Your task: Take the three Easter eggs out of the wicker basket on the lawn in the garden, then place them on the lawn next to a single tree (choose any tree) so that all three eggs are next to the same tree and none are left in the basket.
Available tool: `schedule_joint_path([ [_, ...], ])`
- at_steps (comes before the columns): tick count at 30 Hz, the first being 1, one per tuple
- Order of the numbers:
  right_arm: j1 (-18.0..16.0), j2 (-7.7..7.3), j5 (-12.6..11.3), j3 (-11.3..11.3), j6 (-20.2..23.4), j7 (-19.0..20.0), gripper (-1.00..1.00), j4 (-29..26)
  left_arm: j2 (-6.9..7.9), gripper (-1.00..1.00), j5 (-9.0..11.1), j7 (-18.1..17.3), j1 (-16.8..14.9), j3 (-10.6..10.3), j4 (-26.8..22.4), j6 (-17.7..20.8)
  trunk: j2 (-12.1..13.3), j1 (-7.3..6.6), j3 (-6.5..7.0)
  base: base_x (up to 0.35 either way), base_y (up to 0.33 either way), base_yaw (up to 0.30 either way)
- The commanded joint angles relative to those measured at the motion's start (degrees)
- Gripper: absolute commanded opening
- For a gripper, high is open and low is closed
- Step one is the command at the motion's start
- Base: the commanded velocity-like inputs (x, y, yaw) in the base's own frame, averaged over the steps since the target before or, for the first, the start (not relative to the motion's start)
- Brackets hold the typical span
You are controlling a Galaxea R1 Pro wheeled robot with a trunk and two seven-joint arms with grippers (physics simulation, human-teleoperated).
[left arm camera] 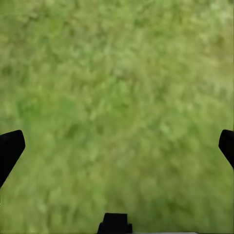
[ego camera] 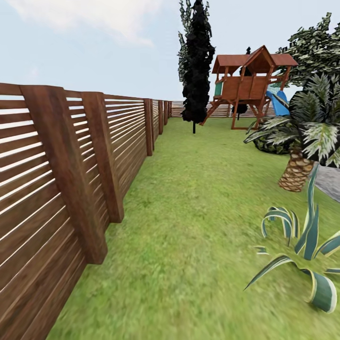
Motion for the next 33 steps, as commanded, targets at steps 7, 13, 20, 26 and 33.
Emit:
schedule_joint_path([
  [7, 0.0, 0.00, -0.6, 0.0, -0.1, 0.0, 1.00, 0.0, 0.09, 1.00, -0.1, 0.4, 0.0, -1.7, -0.1, -0.1, 0.0, 0.04, -0.04, 0.336, 0.135, 0.000],
  [13, 0.0, 0.00, -0.5, 0.0, -0.1, 0.0, 1.00, 0.0, 0.10, 1.00, 0.0, 0.4, 0.0, -2.5, -0.1, 0.0, 0.0, 0.04, -0.04, 0.336, 0.139, 0.000],
  [20, 0.0, 0.00, -0.6, 0.0, -0.2, 0.0, 1.00, 0.0, 0.16, 1.00, 0.0, 0.4, 0.0, -2.5, -0.1, 0.0, 0.0, 0.04, -0.04, 0.336, 0.131, -0.038],
  [26, 0.0, 0.00, -0.5, 0.0, -0.2, 0.0, 1.00, 0.0, 0.19, 1.00, 0.0, 0.4, 0.0, -2.5, -0.1, -0.1, 0.0, 0.04, -0.04, 0.336, 0.085, -0.145],
  [33, 0.0, 0.00, -0.5, 0.0, -0.1, 0.0, 1.00, 0.0, 0.19, 1.00, -0.1, 0.4, 0.0, -2.5, -0.1, -0.1, 0.0, 0.04, -0.04, 0.336, 0.009, -0.041],
])
